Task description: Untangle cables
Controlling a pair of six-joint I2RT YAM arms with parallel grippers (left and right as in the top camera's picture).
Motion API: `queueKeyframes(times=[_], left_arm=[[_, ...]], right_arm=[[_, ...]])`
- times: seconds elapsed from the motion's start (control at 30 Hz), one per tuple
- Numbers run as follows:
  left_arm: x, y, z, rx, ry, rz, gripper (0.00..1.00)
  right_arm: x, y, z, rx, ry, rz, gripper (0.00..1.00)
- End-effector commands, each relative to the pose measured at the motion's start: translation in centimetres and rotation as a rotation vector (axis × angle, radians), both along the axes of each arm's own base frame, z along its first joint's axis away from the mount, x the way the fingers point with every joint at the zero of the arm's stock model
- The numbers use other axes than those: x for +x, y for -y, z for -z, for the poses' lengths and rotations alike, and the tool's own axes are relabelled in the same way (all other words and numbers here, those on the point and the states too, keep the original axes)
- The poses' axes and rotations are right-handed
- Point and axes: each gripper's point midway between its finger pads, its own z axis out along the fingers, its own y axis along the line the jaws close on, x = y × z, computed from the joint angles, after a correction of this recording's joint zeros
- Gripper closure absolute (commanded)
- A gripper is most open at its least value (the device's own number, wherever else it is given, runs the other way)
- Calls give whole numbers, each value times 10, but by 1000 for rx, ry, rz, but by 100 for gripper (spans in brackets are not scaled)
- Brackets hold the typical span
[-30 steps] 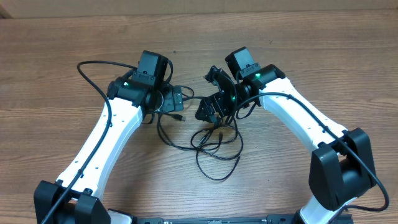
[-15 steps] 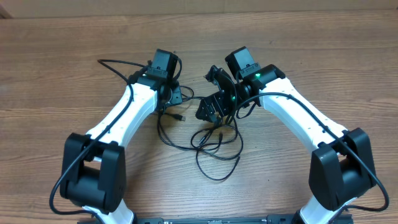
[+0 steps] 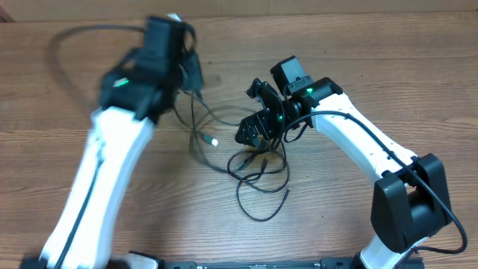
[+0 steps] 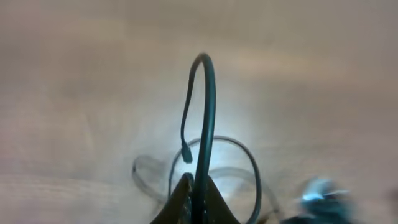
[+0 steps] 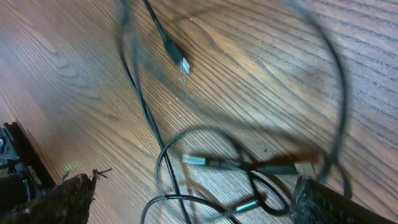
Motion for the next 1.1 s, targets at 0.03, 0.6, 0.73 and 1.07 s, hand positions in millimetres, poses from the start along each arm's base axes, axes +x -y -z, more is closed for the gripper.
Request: queueKeyframes(times=[0.03,0.6,0.73,1.07], left_arm=[[-39,-25,-106,-3,263,-25,96],[-107,-47,-195,-52,526,-21,96],[-107,-46,-195,-53,524,-18,96],[-108,-33,-194,-94,514,46,96]], right_arm=[[1,1,3,0,-11,12,0],[4,-36,-56,245,102,-155,0],[10,-47,-99,302,248,-230,0],[-4,-101,-153,418,539,-421,0]])
